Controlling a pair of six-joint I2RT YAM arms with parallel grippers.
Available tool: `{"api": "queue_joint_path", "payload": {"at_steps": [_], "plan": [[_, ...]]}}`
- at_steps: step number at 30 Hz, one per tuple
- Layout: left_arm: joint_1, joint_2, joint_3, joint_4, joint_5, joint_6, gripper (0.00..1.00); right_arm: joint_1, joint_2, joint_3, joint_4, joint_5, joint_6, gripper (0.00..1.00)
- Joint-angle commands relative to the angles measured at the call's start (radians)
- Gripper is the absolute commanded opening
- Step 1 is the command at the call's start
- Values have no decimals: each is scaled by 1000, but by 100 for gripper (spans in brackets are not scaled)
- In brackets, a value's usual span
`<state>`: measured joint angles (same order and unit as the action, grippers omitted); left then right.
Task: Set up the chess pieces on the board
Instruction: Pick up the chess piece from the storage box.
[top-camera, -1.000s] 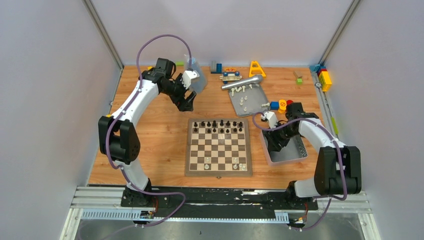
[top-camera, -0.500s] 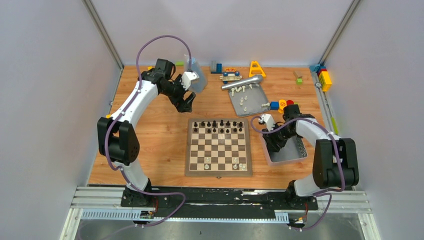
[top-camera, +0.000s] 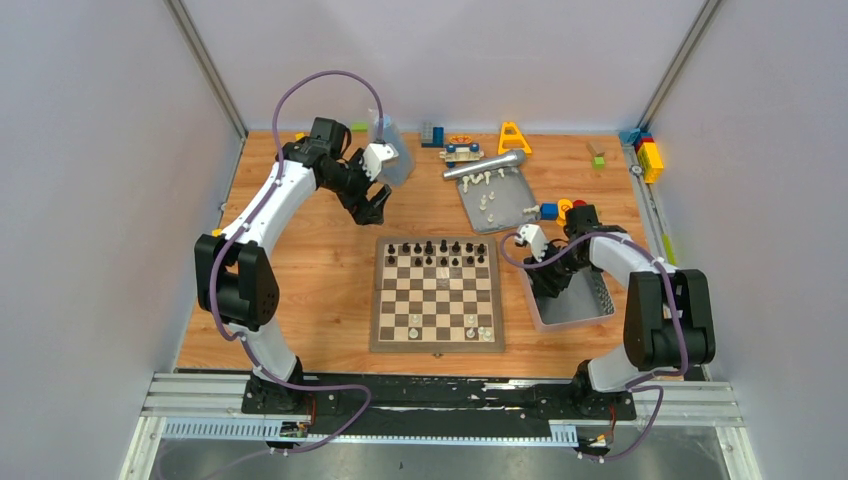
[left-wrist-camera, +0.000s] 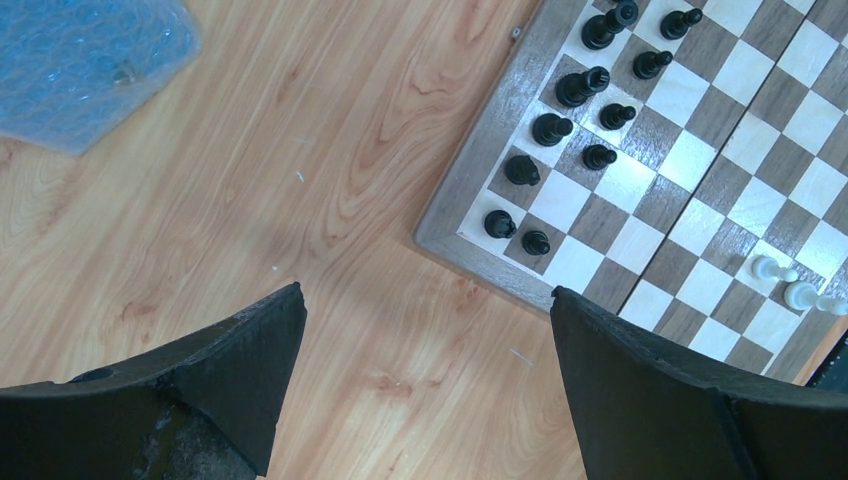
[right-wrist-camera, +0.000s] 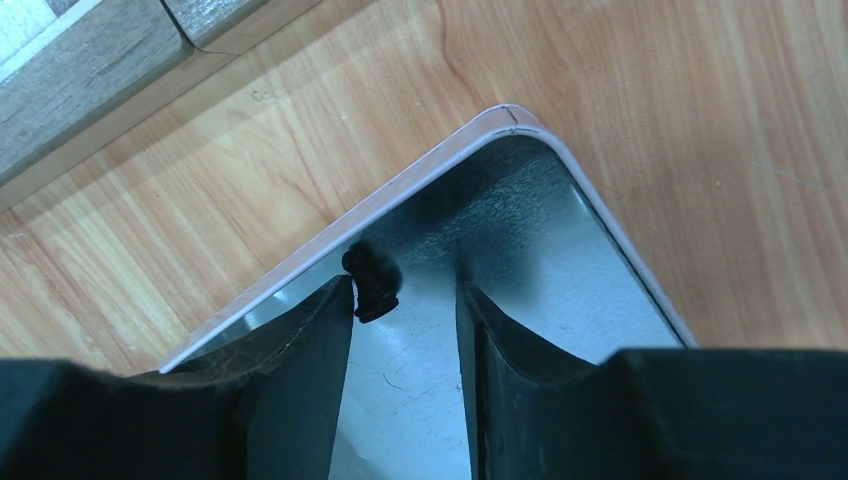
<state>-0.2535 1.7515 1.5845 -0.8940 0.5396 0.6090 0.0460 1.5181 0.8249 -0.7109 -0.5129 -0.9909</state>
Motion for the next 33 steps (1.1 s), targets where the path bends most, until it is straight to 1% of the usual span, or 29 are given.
{"api": "queue_joint_path", "payload": {"at_steps": [1, 11, 17, 22, 27, 33], "plan": [[5, -34, -2, 1, 0, 18, 100, 13, 28, 21, 11, 38, -54, 42], [5, -57, -28, 8, -9, 24, 100, 30, 27, 6, -13, 69, -69, 31], [5, -59, -34, 7, -2, 26, 100, 31, 33, 10, -13, 72, -51, 15], [5, -77, -42, 16, 7, 26, 100, 26, 9, 6, -14, 69, -21, 6], [5, -100, -60, 33, 29, 14, 100, -5, -27, 14, -18, 59, 16, 1], [2, -137, -79, 82, 59, -49, 100, -70, -83, 56, -67, 42, 60, 0]]}}
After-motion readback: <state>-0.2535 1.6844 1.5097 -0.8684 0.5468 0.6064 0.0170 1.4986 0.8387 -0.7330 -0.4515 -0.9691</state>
